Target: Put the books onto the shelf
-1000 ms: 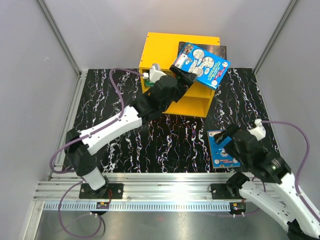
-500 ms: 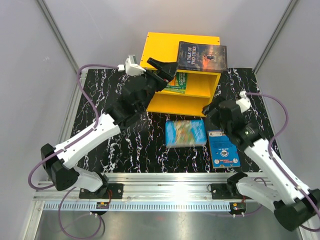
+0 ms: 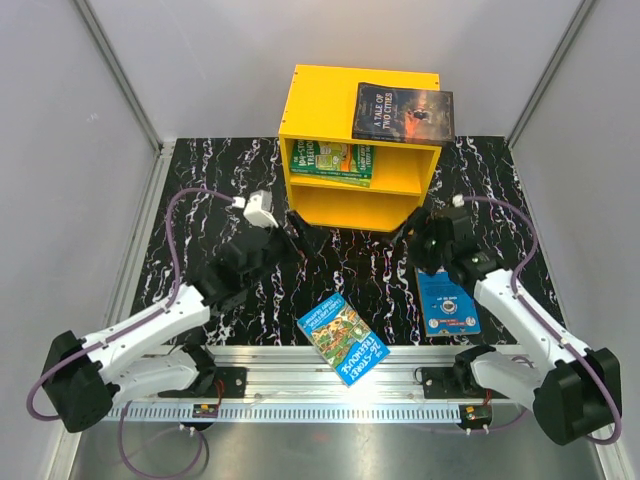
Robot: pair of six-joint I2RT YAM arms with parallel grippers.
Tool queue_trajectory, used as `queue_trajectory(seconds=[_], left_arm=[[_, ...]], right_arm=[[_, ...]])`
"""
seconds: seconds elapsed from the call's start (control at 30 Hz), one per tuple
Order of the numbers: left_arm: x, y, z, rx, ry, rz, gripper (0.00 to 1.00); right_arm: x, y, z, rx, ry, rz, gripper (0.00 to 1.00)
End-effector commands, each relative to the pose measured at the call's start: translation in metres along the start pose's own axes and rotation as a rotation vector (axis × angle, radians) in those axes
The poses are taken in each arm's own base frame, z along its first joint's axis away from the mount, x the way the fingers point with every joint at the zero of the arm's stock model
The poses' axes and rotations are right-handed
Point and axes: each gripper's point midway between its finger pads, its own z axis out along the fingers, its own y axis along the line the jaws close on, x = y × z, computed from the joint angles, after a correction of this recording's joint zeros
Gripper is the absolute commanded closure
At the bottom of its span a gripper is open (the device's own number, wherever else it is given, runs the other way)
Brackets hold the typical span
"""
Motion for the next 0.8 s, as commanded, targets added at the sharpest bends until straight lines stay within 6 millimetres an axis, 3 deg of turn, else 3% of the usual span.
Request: queue_trajectory(seconds=[0.0, 0.1, 0.2, 0.23, 0.27, 0.37, 0.57, 0.77], left_arm=[[0.057, 0.037, -0.012, -0.034, 0.219, 0.058, 0.01], [0.088, 0.053, -0.029, -0.052, 0.317, -0.039, 0.01], [0.113, 0.05, -0.043, -0.002, 0.39, -0.164, 0.01], [0.131, 0.062, -0.051, -0.033, 0.437, -0.211, 0.01], [0.137, 0.058, -0.058, -0.015, 0.453, -0.222, 0.01], [0.15, 0.059, -0.072, -0.044, 0.487, -0.234, 0.01], [0.181, 0.06, -0.115, -0.112, 0.595, -0.209, 0.01], [0.222, 0.067, -0.129, -0.147, 0.673, -0.23, 0.01]], right_arm=[[0.069, -0.029, -0.003, -0.022, 0.245, 0.046, 0.0], [0.1, -0.038, -0.002, -0.053, 0.354, 0.044, 0.0], [0.132, -0.04, 0.011, -0.041, 0.476, -0.008, 0.0], [0.138, -0.038, 0.016, -0.044, 0.499, -0.02, 0.0], [0.156, -0.044, 0.023, -0.012, 0.554, -0.032, 0.0], [0.174, -0.049, 0.036, 0.008, 0.595, -0.037, 0.0], [0.191, -0.052, 0.047, 0.007, 0.614, -0.046, 0.0], [0.193, -0.057, 0.044, 0.013, 0.615, -0.058, 0.0]])
